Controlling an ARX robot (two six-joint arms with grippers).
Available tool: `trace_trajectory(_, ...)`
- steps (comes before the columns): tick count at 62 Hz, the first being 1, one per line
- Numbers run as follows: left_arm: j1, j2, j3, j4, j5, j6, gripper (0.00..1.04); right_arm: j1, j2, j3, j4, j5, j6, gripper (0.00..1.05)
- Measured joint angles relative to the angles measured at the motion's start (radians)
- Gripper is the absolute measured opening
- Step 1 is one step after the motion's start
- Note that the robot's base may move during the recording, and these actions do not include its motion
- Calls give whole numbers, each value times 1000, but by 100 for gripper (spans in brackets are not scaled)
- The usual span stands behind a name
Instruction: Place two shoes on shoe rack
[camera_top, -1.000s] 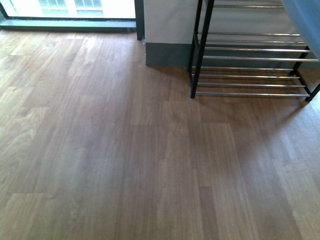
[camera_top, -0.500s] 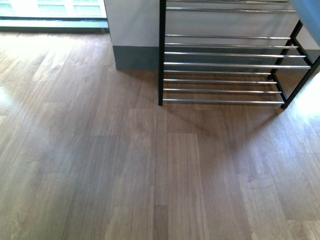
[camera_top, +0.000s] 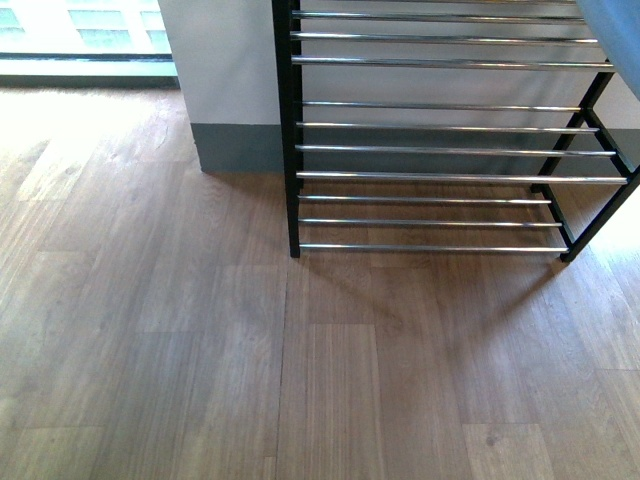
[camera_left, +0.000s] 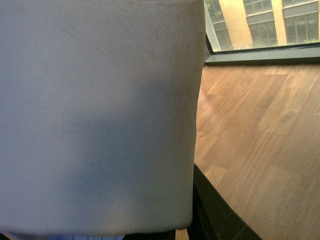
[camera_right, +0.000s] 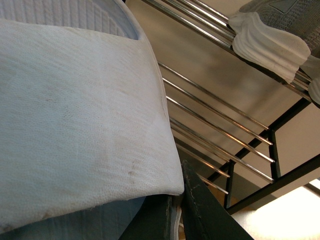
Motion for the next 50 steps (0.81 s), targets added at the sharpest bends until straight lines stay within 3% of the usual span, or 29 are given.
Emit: trace_trajectory(50, 0, 1, -1, 0, 0, 0, 2, 0, -1, -1, 0, 1, 0, 1)
